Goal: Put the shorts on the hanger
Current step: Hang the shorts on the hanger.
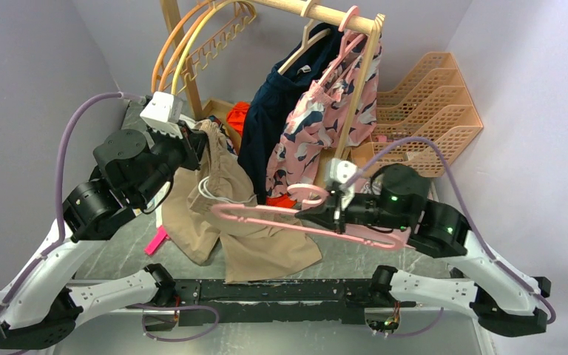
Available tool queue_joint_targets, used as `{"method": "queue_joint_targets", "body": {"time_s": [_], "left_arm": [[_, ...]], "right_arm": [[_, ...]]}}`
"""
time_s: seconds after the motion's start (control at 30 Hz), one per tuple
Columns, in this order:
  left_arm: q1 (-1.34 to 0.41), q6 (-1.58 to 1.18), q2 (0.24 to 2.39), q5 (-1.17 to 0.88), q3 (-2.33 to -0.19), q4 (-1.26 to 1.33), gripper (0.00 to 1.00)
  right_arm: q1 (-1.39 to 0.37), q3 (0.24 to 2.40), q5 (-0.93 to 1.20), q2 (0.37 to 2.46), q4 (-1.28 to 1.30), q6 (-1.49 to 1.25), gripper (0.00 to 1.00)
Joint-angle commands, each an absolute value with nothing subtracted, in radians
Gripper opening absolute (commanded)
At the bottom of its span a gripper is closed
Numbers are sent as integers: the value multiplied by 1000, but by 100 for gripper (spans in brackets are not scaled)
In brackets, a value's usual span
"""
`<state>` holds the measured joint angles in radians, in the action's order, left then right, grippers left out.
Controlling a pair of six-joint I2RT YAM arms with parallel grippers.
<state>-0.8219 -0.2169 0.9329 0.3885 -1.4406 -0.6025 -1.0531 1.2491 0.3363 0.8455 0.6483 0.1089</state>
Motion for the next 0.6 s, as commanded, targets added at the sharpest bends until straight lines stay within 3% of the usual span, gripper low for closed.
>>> {"method": "queue_joint_targets", "body": {"time_s": [0.0, 0.17, 0.57], "left_arm": [[-826, -219, 916, 379, -1427, -561, 7], [-825, -225, 907, 373, -1421, -560, 7], [-825, -223, 906, 365, -1417, -561, 7]], "right_arm": [[-1052, 1247, 144, 770, 547, 132, 0], [-1052, 1208, 5, 821, 572, 157, 0], [-1052, 1160, 216, 859, 513, 141, 0]]}}
